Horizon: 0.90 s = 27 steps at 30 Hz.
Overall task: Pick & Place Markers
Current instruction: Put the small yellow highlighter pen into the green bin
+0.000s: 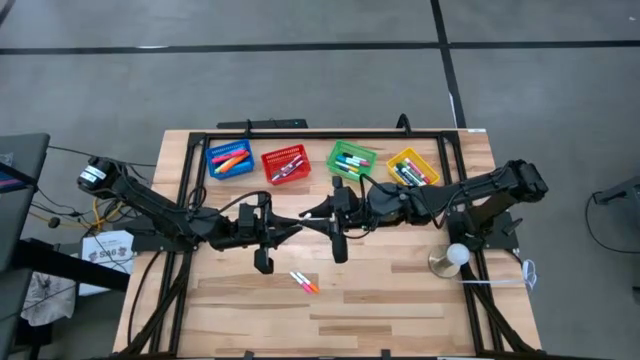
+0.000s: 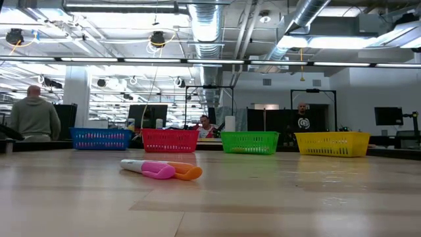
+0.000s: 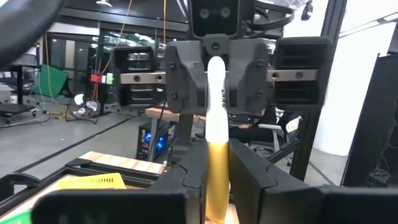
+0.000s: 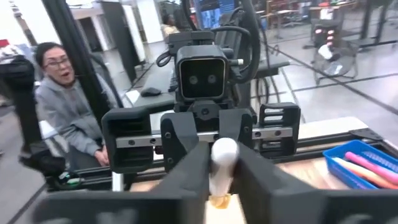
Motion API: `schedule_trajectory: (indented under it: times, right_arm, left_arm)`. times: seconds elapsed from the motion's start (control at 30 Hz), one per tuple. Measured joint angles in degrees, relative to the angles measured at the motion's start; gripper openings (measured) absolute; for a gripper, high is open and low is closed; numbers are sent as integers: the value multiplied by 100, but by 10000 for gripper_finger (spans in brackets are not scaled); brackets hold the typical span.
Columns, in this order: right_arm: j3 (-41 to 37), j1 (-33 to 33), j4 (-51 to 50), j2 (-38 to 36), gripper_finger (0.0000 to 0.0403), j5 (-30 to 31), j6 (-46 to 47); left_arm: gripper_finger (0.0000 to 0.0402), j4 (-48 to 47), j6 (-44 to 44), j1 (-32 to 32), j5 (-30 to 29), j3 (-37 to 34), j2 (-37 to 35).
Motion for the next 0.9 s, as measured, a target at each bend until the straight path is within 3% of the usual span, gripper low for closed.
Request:
schedule_trajectory:
  times: [0.07,0.27,0.37,0.5,0.7,0.9]
  right_arm:
    - [0,-43,-1,0,24,-192,-4]
    - [0,-69,-2,0,26,-223,53]
    - [0,-69,-1,0,26,-249,46]
    - [0,-70,-3,0,26,-284,48]
    - [-2,-59,-1,0,26,-334,46]
    - [-2,-63,-119,0,26,-269,51]
  left_arm:
    - [47,2,-2,-5,-34,0,0]
    - [47,3,-21,-3,-38,0,0]
    - [56,-1,-477,-1,-21,0,0]
    - [84,3,-992,72,6,0,0]
    - [135,-125,-697,81,145,0,-76]
    - [187,-1376,-640,141,202,2,-713]
